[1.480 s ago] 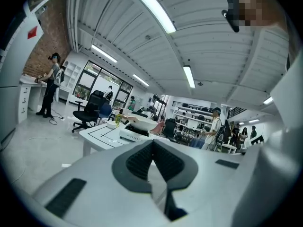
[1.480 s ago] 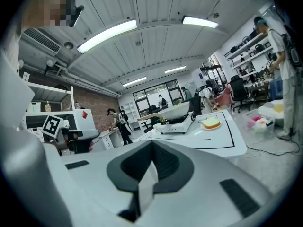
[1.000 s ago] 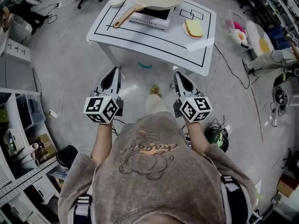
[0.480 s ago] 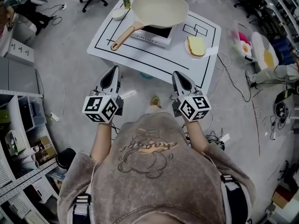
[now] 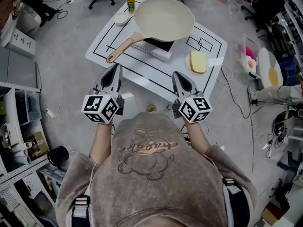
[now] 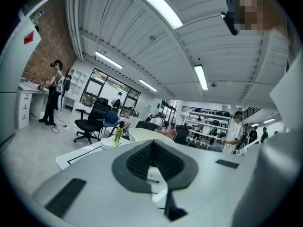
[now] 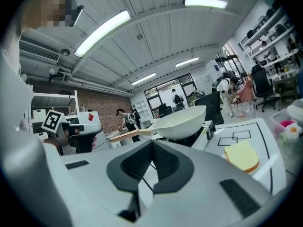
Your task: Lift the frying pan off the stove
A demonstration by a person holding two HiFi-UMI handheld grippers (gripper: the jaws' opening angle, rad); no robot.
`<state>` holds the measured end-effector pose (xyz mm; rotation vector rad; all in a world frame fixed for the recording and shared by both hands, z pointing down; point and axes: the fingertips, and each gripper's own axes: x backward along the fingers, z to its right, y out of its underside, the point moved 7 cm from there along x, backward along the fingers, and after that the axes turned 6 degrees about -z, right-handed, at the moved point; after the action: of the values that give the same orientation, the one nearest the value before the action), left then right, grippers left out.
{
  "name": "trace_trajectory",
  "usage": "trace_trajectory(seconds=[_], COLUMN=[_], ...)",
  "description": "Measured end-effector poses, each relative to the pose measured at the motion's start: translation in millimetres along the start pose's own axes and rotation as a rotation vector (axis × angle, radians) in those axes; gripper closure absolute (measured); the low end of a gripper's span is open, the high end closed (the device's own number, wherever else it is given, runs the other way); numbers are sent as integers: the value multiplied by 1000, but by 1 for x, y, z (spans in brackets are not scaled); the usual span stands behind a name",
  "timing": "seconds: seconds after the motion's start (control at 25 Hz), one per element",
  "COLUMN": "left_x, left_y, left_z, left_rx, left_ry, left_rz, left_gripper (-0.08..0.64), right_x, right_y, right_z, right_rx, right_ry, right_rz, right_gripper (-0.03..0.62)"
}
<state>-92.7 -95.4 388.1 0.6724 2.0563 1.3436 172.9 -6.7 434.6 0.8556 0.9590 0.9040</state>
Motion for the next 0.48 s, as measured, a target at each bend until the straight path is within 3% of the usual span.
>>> trace_trajectory(seconds=[0.48], left_x=[-25], left_y=[-19], left_z=[-7], left_rx=[15], left_ry=[42], left_rz=[15], left_gripper=[552], right_x=[-24], right_y=[-11], right_z=[7], right_rx=[-20], right_ry=[-10], right_rz=[-8], right_gripper=[601])
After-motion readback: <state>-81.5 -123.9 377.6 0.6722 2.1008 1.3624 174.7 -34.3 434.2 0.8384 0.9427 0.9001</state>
